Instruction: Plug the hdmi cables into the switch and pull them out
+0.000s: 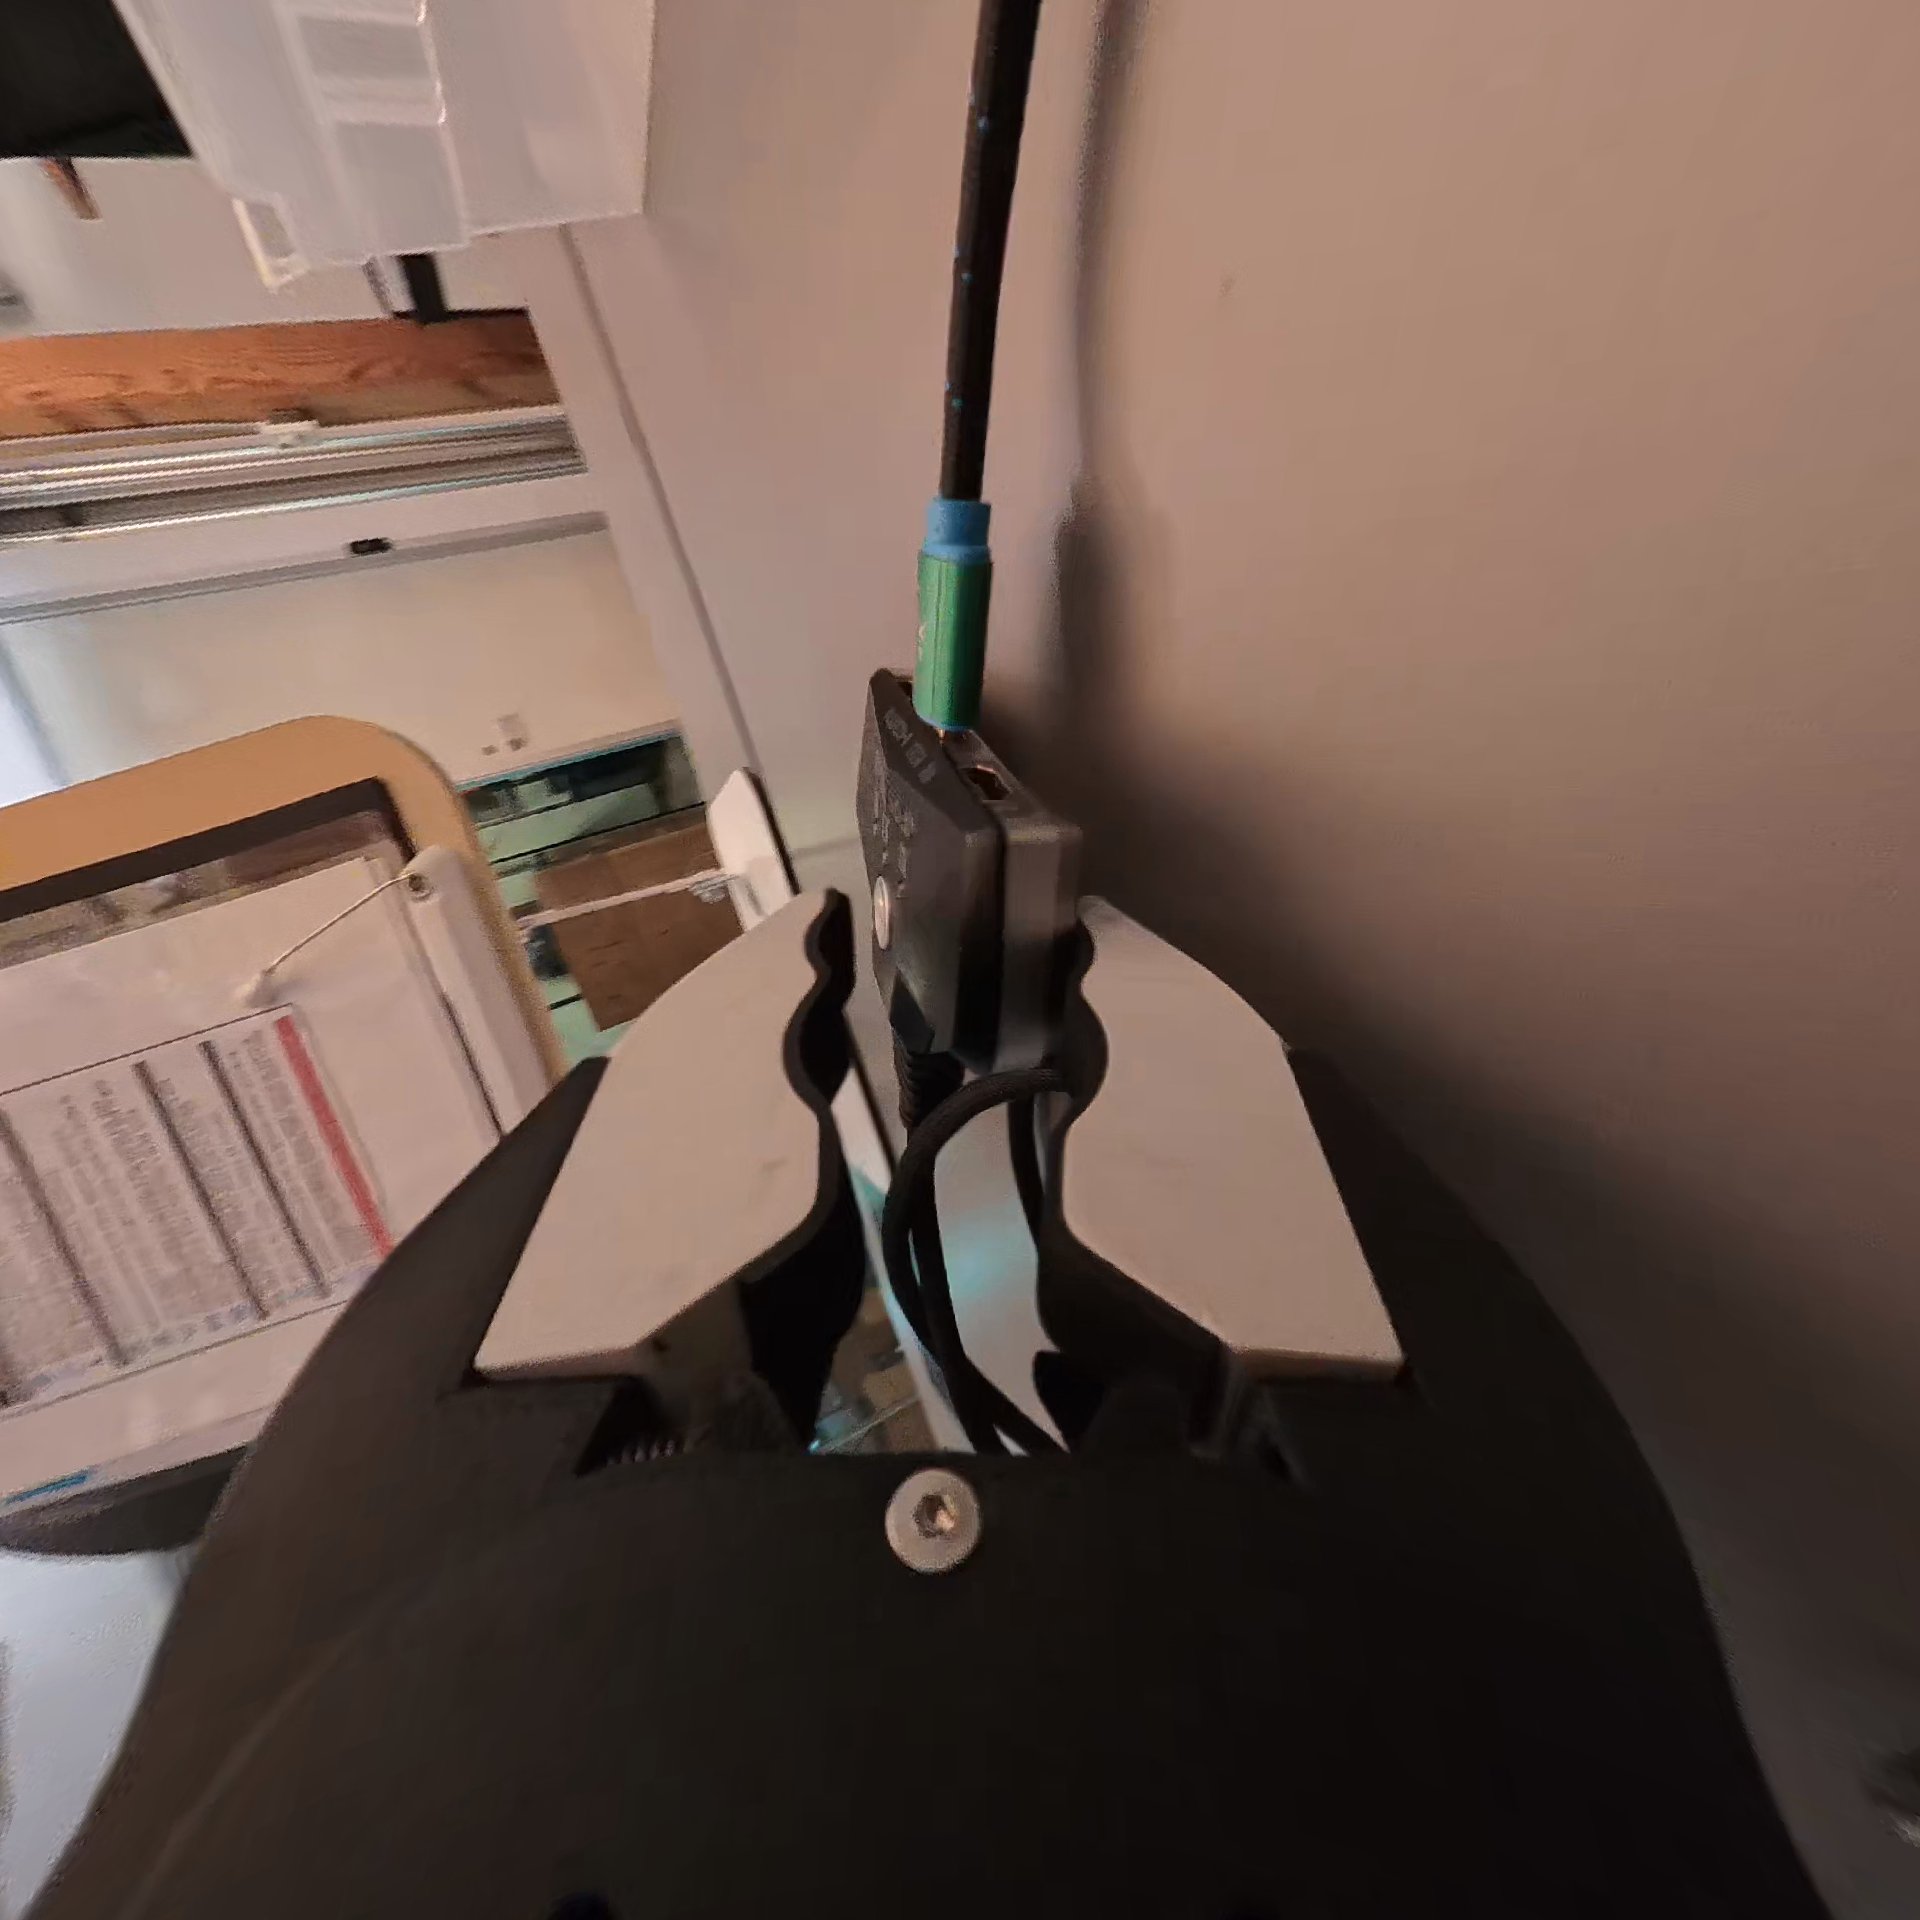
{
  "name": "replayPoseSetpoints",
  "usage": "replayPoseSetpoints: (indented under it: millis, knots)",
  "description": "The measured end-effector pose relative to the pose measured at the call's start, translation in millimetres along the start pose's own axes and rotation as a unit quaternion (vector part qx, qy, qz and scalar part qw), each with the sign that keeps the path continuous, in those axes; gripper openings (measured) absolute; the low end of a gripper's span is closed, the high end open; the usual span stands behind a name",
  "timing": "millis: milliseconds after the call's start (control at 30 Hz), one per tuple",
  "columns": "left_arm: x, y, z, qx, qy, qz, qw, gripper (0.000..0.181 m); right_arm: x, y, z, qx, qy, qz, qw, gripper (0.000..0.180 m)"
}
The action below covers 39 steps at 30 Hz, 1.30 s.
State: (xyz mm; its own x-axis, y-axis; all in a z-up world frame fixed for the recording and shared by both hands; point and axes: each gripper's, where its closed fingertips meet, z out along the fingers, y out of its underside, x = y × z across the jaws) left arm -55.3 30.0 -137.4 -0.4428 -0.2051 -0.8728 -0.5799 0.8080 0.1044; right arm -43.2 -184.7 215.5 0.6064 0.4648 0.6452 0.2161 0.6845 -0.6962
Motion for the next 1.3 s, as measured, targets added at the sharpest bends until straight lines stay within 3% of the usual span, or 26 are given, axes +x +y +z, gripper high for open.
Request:
replayPoseSetpoints:
  millis: [33, 100, 267, 467, 667, 967, 1100, 1300]
  knots:
    - [0, 4, 4, -0.015, -0.015, 0.009, 1.000, 0.026, 0, 0, 0, 0.000, -0.001, 0.000, 1.000, 0.007]
    - [-5, 12, 11, -0.048, -0.048, 0.025, 0.997, 0.023, 0, 0, 0, 0.000, -0.001, 0.000, 1.000, 0.007]
    - [-28, 18, 4, -0.039, -0.062, -0.076, 0.994, 0.020, 1, 1, -1, -0.004, 0.001, 0.002, 1.000, 0.007]
    - [-84, 29, -33, 0.024, -0.147, -0.211, 0.966, 0.020, 6, 12, 5, -0.023, 0.004, 0.040, 0.999, 0.007]
    - [-125, 35, -74, 0.072, -0.231, -0.242, 0.940, 0.020, 6, 12, 9, -0.004, -0.017, 0.101, 0.995, 0.007]
    - [-169, 52, -130, 0.091, -0.326, -0.262, 0.904, 0.020, 48, 59, -5, -0.060, 0.085, 0.149, 0.983, 0.007]
    - [-180, 62, -148, 0.092, -0.350, -0.270, 0.893, 0.020, 44, 64, 3, -0.043, 0.064, 0.182, 0.980, 0.007]
    - [-189, 83, -163, 0.072, -0.375, -0.277, 0.882, 0.020, 11, 42, 9, 0.028, -0.069, 0.227, 0.971, 0.007]
